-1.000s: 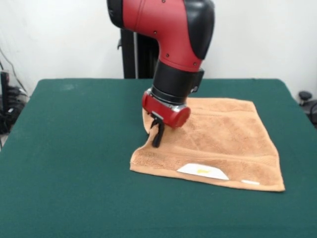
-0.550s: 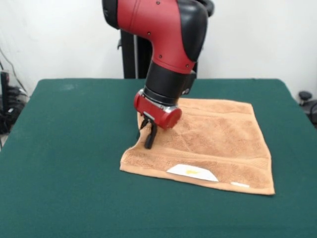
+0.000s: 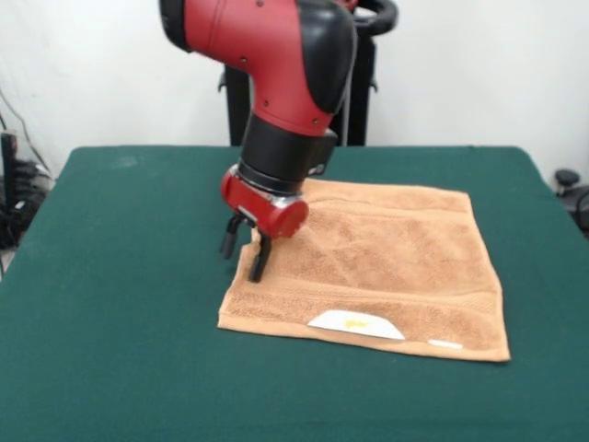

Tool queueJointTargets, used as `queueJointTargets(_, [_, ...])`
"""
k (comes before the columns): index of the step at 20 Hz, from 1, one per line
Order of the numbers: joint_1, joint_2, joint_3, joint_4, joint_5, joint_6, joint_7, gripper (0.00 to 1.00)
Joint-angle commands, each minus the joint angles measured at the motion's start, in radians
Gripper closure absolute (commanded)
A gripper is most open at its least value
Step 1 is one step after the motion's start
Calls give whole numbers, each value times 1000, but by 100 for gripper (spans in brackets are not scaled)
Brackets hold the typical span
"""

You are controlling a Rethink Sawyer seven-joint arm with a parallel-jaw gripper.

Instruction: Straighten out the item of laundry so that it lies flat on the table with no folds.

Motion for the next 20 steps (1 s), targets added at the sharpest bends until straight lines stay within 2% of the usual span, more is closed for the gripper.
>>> queueJointTargets(1, [-8, 7, 134, 35, -31, -16, 59, 0])
queueJointTargets(9, [40, -128, 104, 120, -14, 156, 44, 0])
queueJointTargets(16, [86, -175, 79, 151, 3, 213, 65, 0])
queueJointTargets(20, [61, -180, 109, 167, 5, 218, 62, 0])
